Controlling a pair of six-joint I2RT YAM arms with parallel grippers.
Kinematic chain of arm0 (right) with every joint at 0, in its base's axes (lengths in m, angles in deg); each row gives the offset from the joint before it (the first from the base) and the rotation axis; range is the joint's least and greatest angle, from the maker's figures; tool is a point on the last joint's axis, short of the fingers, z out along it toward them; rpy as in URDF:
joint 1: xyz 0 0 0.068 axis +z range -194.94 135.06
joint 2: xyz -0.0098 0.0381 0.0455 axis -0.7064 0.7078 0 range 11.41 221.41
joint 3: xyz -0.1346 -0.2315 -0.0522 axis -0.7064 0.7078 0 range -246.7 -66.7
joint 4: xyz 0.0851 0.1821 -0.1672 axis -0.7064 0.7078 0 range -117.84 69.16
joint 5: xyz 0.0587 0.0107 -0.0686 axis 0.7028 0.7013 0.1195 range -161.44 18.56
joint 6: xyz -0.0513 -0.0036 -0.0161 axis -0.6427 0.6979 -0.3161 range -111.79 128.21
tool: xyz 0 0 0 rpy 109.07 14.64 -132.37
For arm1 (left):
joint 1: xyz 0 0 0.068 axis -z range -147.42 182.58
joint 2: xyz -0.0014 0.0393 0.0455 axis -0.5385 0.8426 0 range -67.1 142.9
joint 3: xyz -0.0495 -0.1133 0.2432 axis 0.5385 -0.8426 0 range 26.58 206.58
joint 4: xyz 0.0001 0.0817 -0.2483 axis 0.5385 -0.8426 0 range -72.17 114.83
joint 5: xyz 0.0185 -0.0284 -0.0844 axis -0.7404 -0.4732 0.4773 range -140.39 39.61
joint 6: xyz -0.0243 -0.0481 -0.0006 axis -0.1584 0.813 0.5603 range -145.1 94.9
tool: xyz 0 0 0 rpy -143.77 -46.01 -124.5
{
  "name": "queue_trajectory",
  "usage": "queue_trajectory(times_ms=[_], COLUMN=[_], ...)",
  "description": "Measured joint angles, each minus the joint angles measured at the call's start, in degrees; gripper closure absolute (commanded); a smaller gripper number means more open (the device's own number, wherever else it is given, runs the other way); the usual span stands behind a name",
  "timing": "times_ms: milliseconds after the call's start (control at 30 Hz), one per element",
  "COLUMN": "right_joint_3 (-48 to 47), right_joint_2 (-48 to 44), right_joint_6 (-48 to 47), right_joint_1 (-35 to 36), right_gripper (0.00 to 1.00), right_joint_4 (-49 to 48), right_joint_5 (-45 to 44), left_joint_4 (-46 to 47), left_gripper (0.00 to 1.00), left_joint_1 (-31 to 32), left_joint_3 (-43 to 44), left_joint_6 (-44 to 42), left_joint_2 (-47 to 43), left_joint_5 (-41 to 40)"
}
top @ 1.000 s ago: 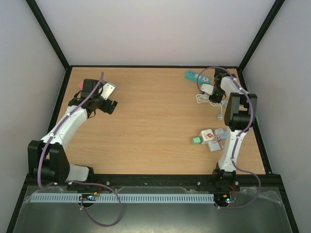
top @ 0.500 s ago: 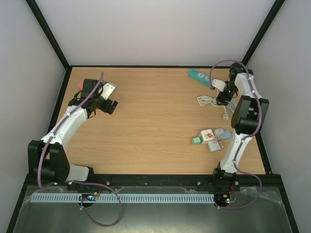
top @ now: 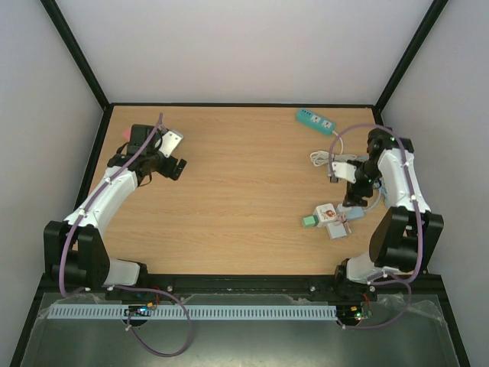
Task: Pull the plug off the socket
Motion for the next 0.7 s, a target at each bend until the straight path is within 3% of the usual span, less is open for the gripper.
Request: queue_trajectory(times_ms=[267,700], right_joint_3=[12.3,18.4], right_joint_2=[-10.8,-10.6], right_joint_6=[-2.8,0.3], right_joint_1=[6.4,13.3], right_gripper=[0.01,0.08], right_joint_4=[0.2,-4.9], right_joint_5=[-0.1,-0.3], left_joint_4=[0.0,0.1], left_gripper=[0.00,0.00], left_joint_1=[0.0,0.0], left_joint_3=[0.0,0.0], left_joint_6=[0.8,1.4], left_joint_2=[0.0,-2.1], left_joint_5=[1.5,2.5])
